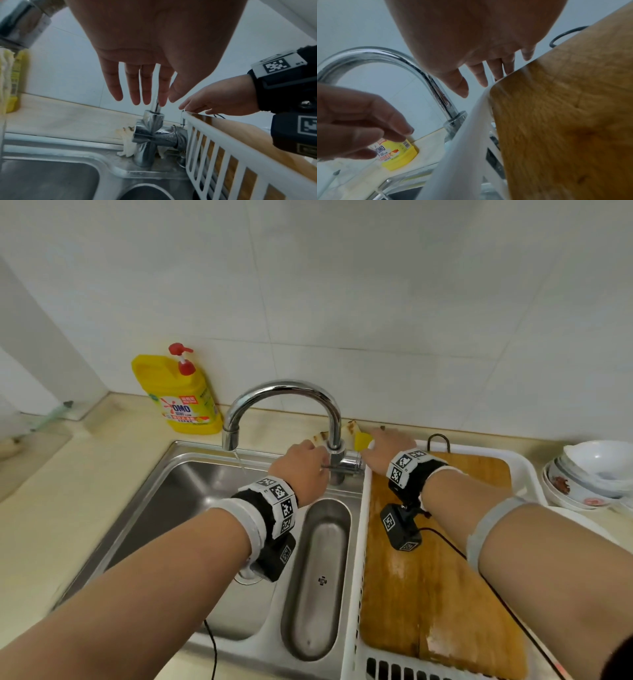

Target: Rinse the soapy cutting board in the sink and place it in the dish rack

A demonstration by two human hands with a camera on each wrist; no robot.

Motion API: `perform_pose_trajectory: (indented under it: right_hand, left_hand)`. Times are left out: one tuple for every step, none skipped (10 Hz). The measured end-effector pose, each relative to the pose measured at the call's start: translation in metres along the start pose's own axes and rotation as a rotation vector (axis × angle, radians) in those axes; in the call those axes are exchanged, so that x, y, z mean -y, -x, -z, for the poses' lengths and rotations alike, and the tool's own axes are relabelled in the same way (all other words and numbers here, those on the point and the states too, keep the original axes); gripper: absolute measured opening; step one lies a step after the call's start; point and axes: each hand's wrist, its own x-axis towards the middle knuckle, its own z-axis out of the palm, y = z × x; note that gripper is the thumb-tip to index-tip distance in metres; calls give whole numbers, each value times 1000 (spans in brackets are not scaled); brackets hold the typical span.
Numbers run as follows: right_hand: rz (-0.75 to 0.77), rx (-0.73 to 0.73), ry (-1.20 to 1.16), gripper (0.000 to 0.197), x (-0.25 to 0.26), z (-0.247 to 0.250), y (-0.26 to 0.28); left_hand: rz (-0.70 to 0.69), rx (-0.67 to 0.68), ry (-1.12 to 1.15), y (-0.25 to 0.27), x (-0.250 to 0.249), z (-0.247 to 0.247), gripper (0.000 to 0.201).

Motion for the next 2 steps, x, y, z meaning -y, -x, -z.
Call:
perform_pose_trajectory:
  right_hand:
    - [-8, -41, -52, 59, -2, 1, 2]
    - [56, -73, -115, 50, -9, 4, 1]
  left_hand:
    - [2, 14, -26, 6, 7, -1, 27]
    - [5, 9, -47, 8, 11, -2, 27]
